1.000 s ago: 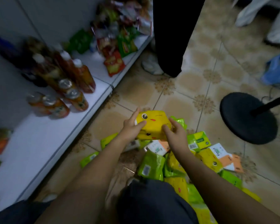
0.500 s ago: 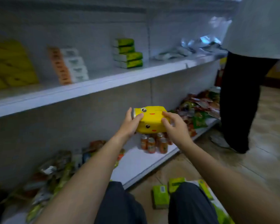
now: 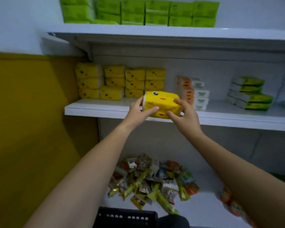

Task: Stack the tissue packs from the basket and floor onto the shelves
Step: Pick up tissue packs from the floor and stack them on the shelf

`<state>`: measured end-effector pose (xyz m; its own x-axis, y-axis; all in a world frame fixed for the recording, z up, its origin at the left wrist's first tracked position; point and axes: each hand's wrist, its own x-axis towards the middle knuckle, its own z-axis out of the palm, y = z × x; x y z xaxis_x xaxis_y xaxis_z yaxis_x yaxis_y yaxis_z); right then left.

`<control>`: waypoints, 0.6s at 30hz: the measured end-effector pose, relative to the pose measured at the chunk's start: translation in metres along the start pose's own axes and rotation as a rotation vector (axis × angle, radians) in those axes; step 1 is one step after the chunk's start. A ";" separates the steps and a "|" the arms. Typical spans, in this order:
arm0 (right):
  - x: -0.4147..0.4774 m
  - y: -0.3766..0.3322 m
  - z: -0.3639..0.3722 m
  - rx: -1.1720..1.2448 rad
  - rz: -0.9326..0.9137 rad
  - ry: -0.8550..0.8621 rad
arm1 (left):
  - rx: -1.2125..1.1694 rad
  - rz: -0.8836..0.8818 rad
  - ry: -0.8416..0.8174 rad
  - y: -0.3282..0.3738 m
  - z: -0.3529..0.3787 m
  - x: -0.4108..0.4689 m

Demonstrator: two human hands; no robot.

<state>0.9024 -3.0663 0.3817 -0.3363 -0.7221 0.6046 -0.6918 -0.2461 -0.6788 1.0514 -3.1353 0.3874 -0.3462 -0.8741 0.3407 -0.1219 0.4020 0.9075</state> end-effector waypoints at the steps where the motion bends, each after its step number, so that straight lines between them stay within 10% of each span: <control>1: 0.013 -0.004 0.015 0.021 -0.012 -0.011 | 0.009 0.011 0.032 -0.004 -0.013 0.010; 18: 0.211 0.006 0.258 0.266 -0.011 -0.123 | 0.107 0.111 0.511 -0.119 -0.152 0.239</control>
<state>0.9915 -3.3871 0.3979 -0.2384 -0.7877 0.5681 -0.4974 -0.4034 -0.7681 1.1245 -3.4330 0.3981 0.1320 -0.8355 0.5334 -0.2136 0.5015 0.8384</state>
